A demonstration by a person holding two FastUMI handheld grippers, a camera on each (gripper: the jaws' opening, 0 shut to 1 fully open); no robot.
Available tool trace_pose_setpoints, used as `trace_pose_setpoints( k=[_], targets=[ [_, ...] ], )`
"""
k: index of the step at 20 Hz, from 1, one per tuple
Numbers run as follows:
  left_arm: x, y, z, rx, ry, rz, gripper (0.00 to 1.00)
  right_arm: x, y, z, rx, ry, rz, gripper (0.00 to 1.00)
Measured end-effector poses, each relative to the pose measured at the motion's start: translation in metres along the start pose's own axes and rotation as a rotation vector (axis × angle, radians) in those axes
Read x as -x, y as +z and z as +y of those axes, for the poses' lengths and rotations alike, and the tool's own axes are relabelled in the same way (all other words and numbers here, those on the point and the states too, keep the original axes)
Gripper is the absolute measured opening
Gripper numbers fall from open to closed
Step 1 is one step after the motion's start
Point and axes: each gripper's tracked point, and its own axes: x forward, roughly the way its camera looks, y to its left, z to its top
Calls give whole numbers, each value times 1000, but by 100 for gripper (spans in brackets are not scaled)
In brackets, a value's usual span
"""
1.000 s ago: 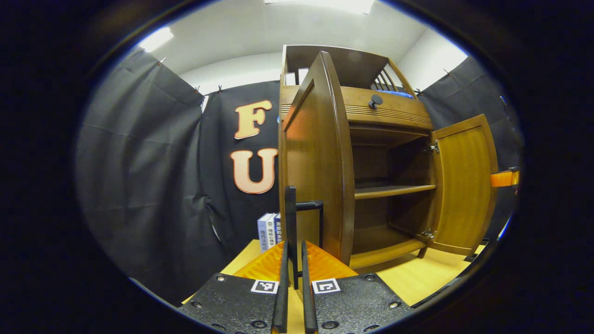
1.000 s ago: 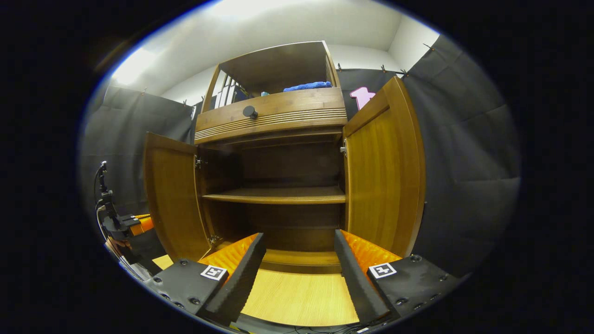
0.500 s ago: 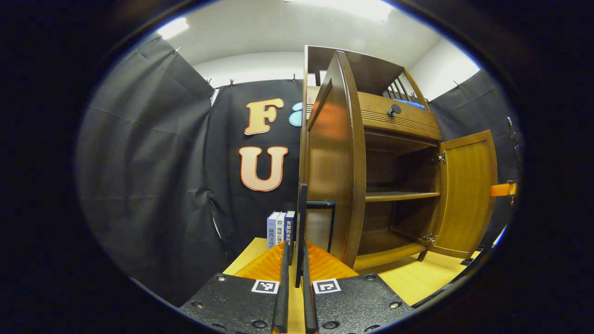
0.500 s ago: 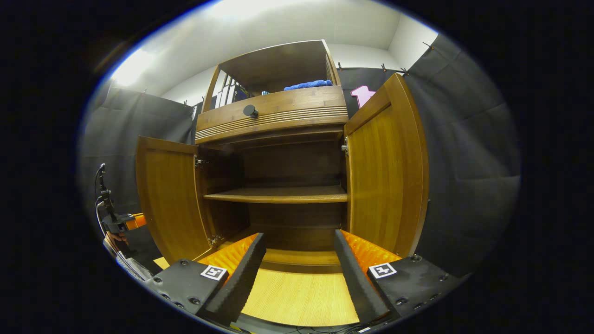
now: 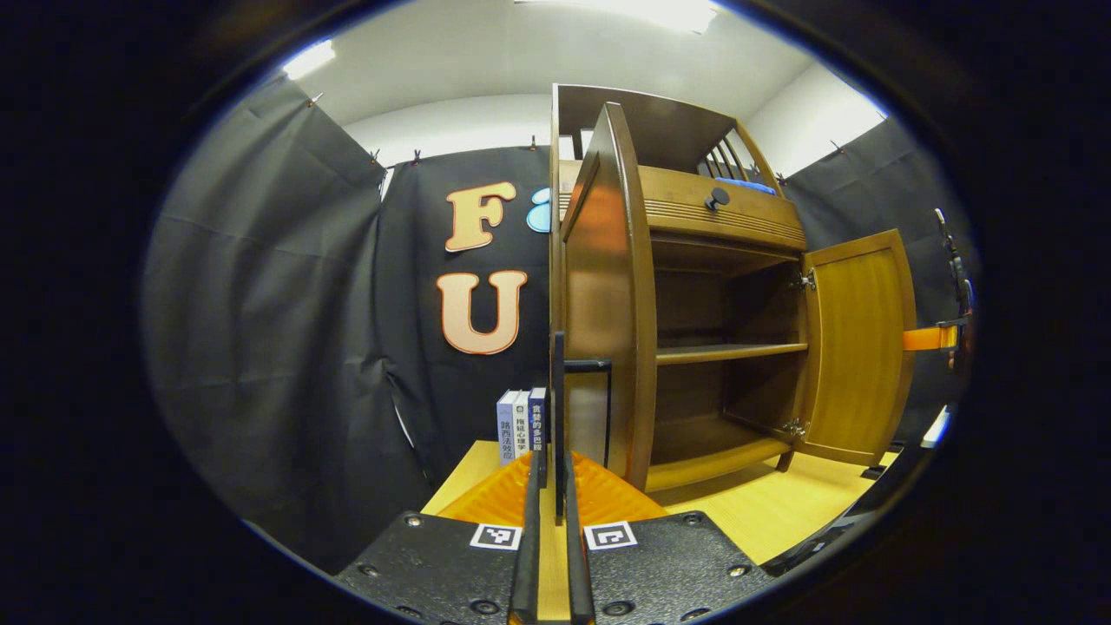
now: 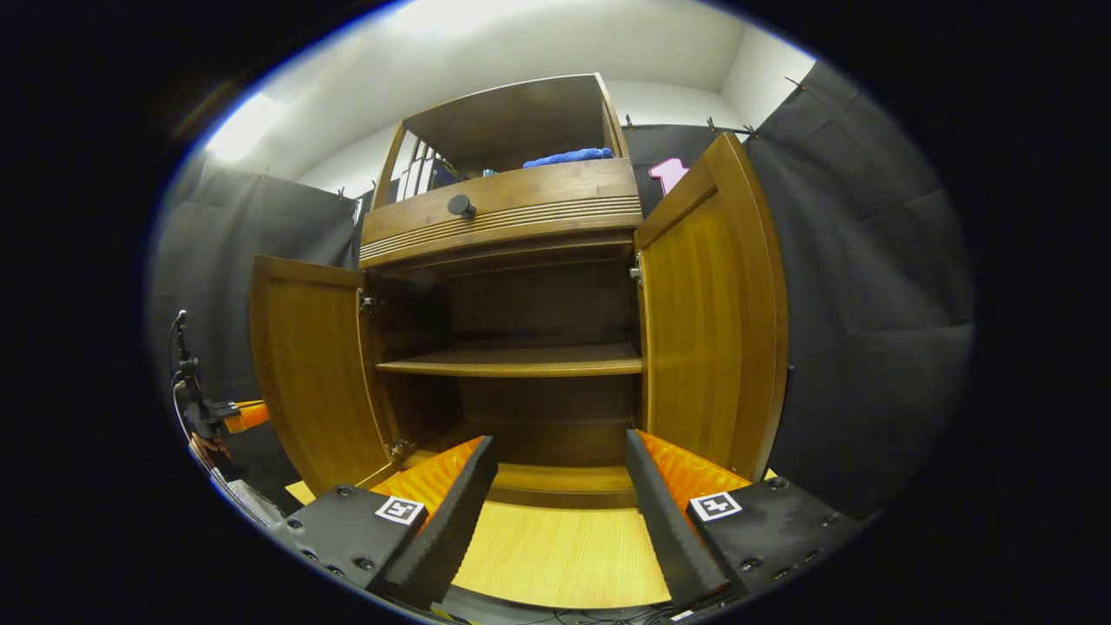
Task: Open the right door of the double-door shoe cabinet with the right hand, and open the left door with the left hand.
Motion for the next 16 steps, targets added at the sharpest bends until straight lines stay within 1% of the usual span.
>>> trace_pose_setpoints(
  k=[1,2,3,5,6,7,11,13,15,16],
  targets=[
    [9,2,-2,6,4,-5,13,0,-1,2,-1,1,0,96],
    [25,4,-6,14,12,-15,9,-1,-1,3,-2,4,0,96],
    [46,8,-14,14,18,-27,11,-1,-1,5,-2,6,0,96],
    [58,21,-28,-2,29,-47,8,-3,-1,8,-2,14,3,94],
    [61,29,-38,-8,30,-59,0,-4,-2,9,-1,16,2,96],
    [60,37,-49,-5,24,-70,0,-4,-1,11,-2,18,0,96],
    [52,56,-99,13,-37,-86,0,-4,-1,19,-5,38,-1,96],
    [43,63,-107,21,6,-87,0,-4,2,21,3,41,-8,96],
    [43,69,-128,68,10,-107,0,-1,2,21,7,39,-14,95],
    [41,73,-138,76,17,-122,0,-1,1,20,8,36,-13,96]
  ],
)
